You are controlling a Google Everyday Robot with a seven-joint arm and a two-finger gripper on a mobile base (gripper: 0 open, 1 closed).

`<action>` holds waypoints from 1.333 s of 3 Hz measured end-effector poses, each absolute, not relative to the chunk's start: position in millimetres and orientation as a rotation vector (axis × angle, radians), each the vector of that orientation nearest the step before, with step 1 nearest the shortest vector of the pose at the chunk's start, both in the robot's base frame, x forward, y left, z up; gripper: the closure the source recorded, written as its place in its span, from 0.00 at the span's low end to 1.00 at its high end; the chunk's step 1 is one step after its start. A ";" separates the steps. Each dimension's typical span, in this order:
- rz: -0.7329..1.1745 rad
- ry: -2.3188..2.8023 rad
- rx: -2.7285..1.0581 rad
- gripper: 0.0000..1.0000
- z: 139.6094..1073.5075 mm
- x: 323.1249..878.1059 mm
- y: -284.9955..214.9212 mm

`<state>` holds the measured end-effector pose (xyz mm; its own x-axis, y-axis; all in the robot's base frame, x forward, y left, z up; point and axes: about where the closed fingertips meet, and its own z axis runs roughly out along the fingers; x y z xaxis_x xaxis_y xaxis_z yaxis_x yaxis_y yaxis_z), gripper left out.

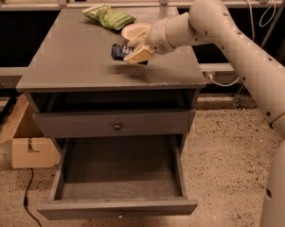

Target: Pick rxbar blueberry from middle drawer and place on counter

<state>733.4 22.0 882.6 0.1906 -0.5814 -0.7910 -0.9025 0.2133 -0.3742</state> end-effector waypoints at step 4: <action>0.465 1.469 -1.501 0.13 880.1 752.5 74.4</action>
Offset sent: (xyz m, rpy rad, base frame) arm 0.0285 0.0553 0.0006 0.0188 0.0058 0.0375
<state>752.5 74.4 880.1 0.2057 -0.5568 -0.8048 -0.9185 0.1739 -0.3551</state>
